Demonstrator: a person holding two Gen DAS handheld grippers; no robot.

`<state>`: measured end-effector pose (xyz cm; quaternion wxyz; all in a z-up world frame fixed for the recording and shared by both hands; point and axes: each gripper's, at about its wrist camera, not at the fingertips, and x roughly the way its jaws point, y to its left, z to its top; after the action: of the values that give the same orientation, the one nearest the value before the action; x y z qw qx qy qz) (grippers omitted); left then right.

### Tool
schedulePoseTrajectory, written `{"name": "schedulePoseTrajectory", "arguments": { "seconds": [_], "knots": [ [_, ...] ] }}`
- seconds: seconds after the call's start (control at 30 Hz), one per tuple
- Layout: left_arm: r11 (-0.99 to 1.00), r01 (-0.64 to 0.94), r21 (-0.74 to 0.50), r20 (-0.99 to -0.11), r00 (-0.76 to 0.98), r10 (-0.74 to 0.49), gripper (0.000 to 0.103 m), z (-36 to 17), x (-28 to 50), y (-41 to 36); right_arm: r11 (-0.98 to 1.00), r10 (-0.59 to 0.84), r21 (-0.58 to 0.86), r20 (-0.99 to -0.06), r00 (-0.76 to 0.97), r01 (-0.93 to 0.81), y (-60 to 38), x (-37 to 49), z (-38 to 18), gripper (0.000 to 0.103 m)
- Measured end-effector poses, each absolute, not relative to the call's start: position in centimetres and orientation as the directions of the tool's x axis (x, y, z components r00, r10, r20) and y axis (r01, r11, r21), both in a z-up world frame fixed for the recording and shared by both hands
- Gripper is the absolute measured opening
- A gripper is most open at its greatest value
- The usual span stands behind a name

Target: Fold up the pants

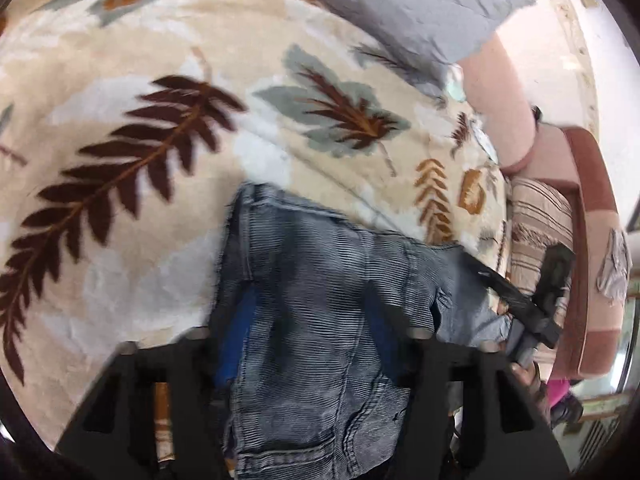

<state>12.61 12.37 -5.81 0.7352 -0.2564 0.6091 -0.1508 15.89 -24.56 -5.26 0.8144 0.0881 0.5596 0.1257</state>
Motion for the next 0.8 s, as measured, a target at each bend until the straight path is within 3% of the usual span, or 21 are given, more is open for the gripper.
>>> {"name": "schedulePoseTrajectory", "arguments": {
  "seconds": [0.03, 0.1, 0.2, 0.3, 0.37, 0.4, 0.43, 0.47, 0.5, 0.53, 0.8],
  "knots": [
    [0.821, -0.075, -0.565, -0.813, 0.218, -0.54, 0.023, -5.4, 12.8, 12.1, 0.964, 0.257, 0.217, -0.906, 0.335, -0.153, -23.5, 15.8, -5.0, 0.001],
    [0.84, -0.05, -0.54, -0.818, 0.266, -0.509, 0.023, -4.7, 13.6, 11.6, 0.969, 0.195, 0.113, -0.896, 0.398, -0.219, -21.8, 15.2, -3.5, 0.001],
    [0.894, -0.065, -0.444, -0.871, 0.265, -0.414, 0.023, -5.5, 15.6, 10.9, 0.983, 0.168, 0.119, -0.893, 0.417, -0.141, -23.4, 16.1, -3.5, 0.001],
    [0.878, -0.099, -0.469, -0.866, 0.245, -0.435, 0.021, -5.0, 16.0, 11.9, 0.994, 0.103, 0.086, -0.919, 0.38, -0.061, -24.8, 16.4, -5.5, 0.001],
    [0.869, -0.081, -0.489, -0.845, 0.294, -0.448, 0.023, -3.0, 14.4, 13.1, 0.988, 0.146, 0.155, -0.901, 0.408, -0.011, -26.1, 15.2, -4.6, 0.007],
    [0.861, -0.067, -0.504, -0.83, 0.311, -0.462, 0.032, -2.0, 13.2, 13.7, 0.975, 0.199, 0.223, -0.884, 0.423, 0.007, -27.0, 14.4, -3.9, 0.008],
    [0.85, -0.05, -0.524, -0.816, 0.314, -0.485, 0.039, -1.3, 12.0, 14.1, 0.963, 0.235, 0.27, -0.866, 0.441, 0.017, -27.7, 13.4, -3.2, 0.019],
    [0.84, -0.037, -0.541, -0.804, 0.316, -0.503, 0.055, -0.9, 10.6, 14.5, 0.949, 0.268, 0.313, -0.845, 0.463, 0.023, -28.3, 12.1, -2.3, 0.028],
    [0.829, -0.023, -0.559, -0.789, 0.324, -0.523, 0.062, -0.5, 8.9, 14.9, 0.943, 0.282, 0.331, -0.834, 0.475, 0.022, -28.5, 11.0, -1.7, 0.047],
    [0.821, -0.013, -0.571, -0.778, 0.326, -0.536, 0.064, -0.3, 7.3, 15.1, 0.939, 0.292, 0.344, -0.825, 0.484, 0.021, -28.4, 10.1, -1.3, 0.056],
    [0.665, -0.116, -0.738, -0.668, 0.266, -0.695, 0.064, -4.1, -0.5, 14.9, 0.826, 0.499, 0.563, -0.747, 0.439, 0.019, -27.0, 0.8, -0.5, 0.058]
  ]
}}
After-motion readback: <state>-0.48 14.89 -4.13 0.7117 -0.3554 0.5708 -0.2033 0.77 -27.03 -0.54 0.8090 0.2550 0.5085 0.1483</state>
